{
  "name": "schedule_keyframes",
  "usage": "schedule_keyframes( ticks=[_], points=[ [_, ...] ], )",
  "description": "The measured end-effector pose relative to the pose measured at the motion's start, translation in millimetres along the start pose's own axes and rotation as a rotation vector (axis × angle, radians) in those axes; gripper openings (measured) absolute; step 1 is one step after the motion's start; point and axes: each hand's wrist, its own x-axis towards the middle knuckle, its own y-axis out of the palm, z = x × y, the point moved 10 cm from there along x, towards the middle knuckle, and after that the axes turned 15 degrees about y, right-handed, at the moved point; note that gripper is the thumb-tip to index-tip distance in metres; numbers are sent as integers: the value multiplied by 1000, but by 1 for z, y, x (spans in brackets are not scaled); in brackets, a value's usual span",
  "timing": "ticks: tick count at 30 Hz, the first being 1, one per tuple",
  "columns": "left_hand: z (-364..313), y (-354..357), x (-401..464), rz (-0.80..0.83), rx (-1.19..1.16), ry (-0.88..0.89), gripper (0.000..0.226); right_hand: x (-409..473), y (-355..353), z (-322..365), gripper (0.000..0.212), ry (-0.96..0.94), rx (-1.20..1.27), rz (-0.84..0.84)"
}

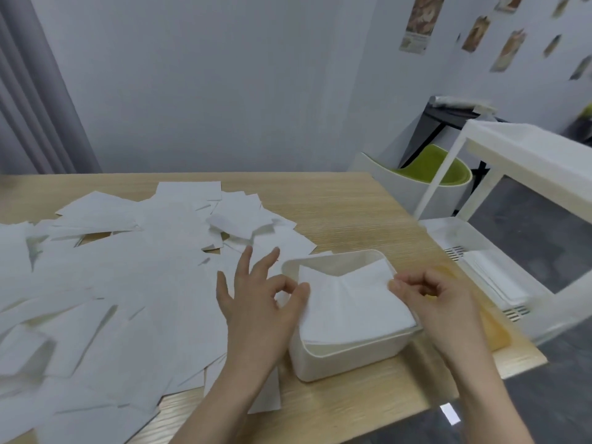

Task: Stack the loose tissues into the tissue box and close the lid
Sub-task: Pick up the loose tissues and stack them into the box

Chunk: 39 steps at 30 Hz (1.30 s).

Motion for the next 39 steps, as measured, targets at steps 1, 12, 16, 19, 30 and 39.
schedule_keyframes(
  ticks=[1, 12, 16, 19, 30, 39],
  points=[
    [-2, 2, 0, 22, 49, 28, 31, -2, -1, 4, 14, -40, -62, -28],
    [-14, 21, 5, 396, 462, 25, 32, -6, 7, 16, 24, -292, -467, -117],
    [-12, 23, 6, 446, 473, -2, 29, -5, 11, 18, 21, -324, -520, -123],
    [-9, 25, 6, 467, 480, -12, 28, -3, 15, 14, 22, -325, -568, -104],
    [-5, 27, -3, 474, 240, 67, 44, -26, 18, 19, 10, -362, -564, -62],
    [-1, 34, 0, 414, 91, 54, 28, -27, 22, 11, 43, -317, -551, -19]
  ],
)
